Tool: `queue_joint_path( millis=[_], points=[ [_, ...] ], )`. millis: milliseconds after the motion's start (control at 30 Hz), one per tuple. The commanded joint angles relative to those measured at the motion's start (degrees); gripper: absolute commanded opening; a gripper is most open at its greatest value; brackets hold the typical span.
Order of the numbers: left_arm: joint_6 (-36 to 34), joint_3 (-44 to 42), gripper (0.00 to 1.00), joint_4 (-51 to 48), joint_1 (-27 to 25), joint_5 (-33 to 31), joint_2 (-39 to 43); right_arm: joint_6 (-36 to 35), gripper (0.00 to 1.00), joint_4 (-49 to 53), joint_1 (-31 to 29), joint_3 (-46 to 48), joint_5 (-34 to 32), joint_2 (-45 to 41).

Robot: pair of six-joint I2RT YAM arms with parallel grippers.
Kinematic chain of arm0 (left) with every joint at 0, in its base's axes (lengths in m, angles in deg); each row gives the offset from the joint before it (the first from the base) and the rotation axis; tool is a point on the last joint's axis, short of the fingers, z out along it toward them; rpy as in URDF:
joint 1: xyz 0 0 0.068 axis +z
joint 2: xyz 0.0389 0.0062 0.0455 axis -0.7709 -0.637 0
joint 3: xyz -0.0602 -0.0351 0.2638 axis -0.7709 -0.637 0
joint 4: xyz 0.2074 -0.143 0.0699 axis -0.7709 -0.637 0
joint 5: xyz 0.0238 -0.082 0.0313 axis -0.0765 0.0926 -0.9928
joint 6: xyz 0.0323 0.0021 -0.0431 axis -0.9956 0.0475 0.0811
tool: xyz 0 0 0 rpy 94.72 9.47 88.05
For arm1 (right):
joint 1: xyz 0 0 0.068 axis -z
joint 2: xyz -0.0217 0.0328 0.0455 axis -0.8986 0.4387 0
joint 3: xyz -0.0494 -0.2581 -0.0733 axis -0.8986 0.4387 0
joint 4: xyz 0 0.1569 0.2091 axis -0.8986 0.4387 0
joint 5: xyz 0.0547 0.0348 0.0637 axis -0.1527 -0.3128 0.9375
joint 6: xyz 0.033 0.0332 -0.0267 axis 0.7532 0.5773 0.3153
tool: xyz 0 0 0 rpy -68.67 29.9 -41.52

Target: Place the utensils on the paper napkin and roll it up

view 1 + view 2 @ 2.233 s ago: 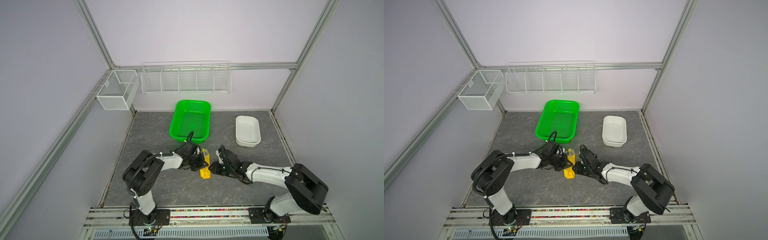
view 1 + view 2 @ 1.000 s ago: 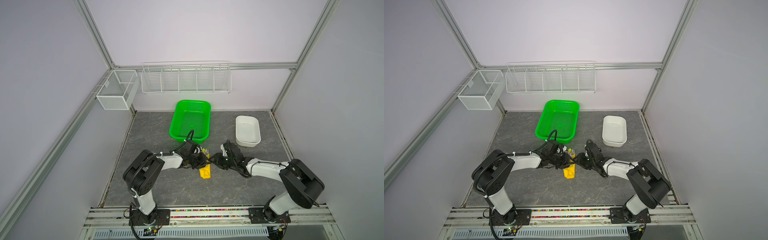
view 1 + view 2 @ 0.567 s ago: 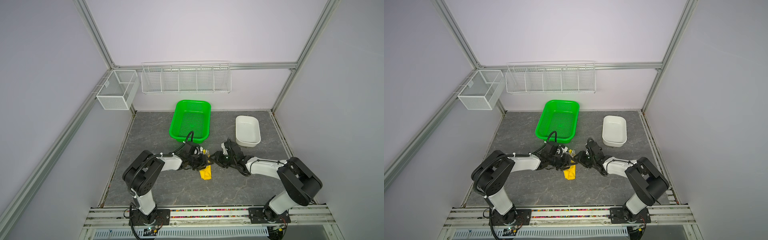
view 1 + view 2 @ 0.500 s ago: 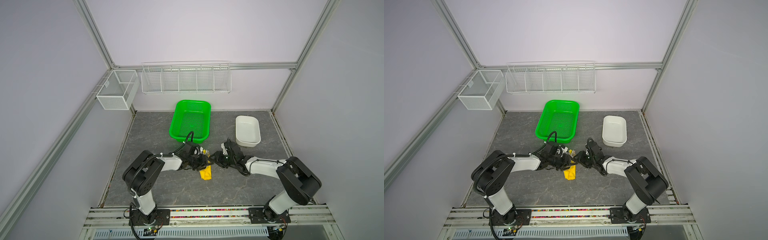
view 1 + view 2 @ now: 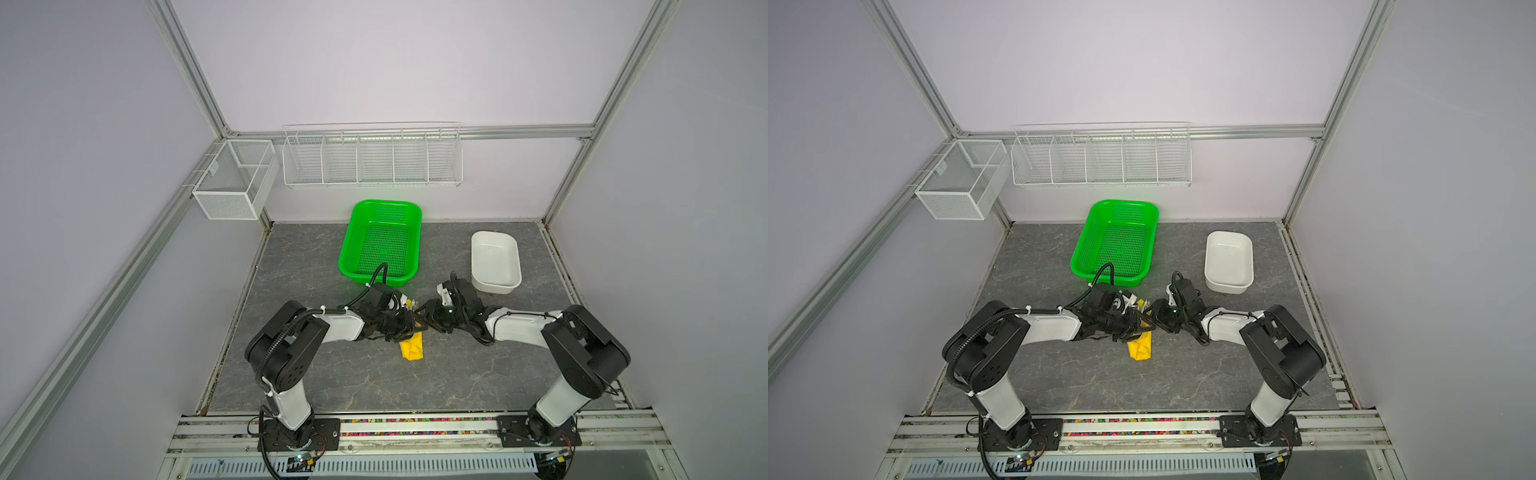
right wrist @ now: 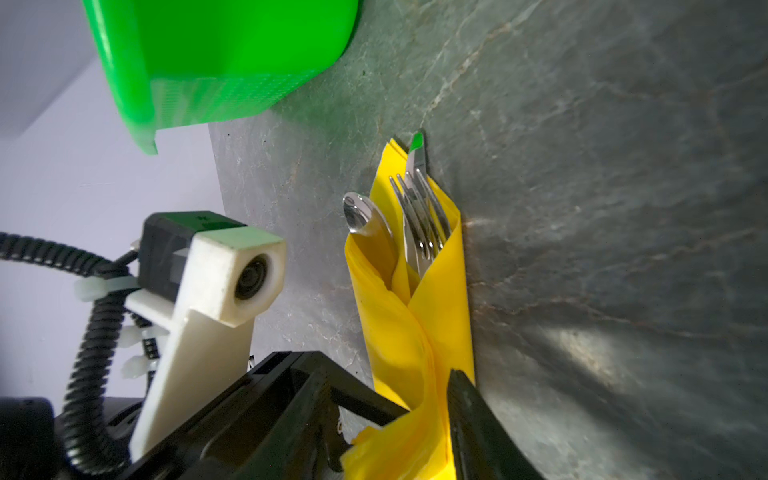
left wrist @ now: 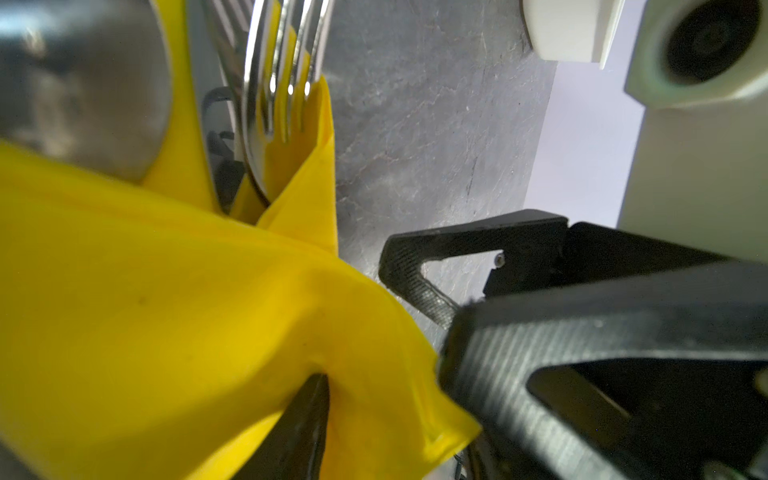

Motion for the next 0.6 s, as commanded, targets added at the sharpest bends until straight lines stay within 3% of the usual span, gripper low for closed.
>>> queue_joint_path(
  millis=[0, 567],
  points=[
    [-0.1, 0.6, 0.51, 3.4, -0.4, 0.1, 1.0, -1.4, 0.44, 3.7, -1.1, -0.1, 5.2, 0.7],
    [-0.4, 0.8, 0.51, 2.8, -0.4, -0.2, 1.3, -3.5, 0.14, 7.0, -0.8, -0.8, 5.3, 2.2]
  ],
)
